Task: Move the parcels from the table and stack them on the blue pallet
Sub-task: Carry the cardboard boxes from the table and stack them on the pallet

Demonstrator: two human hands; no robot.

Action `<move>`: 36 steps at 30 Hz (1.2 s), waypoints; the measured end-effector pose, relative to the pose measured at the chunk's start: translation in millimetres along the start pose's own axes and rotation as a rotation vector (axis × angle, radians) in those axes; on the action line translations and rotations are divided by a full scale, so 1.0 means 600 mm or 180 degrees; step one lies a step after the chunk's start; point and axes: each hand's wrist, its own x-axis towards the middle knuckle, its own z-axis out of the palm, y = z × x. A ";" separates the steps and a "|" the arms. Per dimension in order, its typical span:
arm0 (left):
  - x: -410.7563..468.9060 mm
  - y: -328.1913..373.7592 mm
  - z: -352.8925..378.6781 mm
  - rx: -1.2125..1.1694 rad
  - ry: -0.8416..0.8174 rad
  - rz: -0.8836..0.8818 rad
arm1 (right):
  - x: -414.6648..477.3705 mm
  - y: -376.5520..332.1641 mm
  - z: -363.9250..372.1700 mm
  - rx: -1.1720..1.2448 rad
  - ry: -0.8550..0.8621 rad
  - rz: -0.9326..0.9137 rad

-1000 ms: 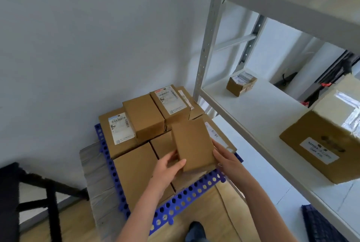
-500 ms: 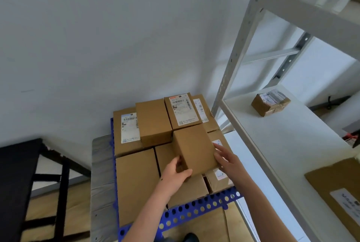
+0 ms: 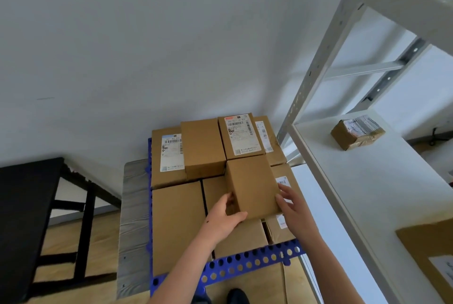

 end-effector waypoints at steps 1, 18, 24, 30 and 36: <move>0.000 -0.001 0.001 -0.0020 0.0035 -0.0016 | 0.002 0.000 0.001 -0.0019 0.0017 0.0014; -0.012 -0.001 0.020 0.0001 0.0478 0.0267 | 0.020 -0.003 0.001 -0.0199 0.0097 0.0111; -0.011 -0.002 0.026 0.0035 0.0559 0.0357 | 0.019 -0.010 -0.006 -0.0169 0.0052 0.0146; -0.016 0.000 0.033 0.0082 0.0660 0.0416 | 0.014 -0.023 -0.013 -0.0130 0.0031 0.0103; -0.035 0.006 0.030 0.0067 0.0941 0.0502 | 0.010 -0.038 -0.024 -0.0121 0.0090 -0.0016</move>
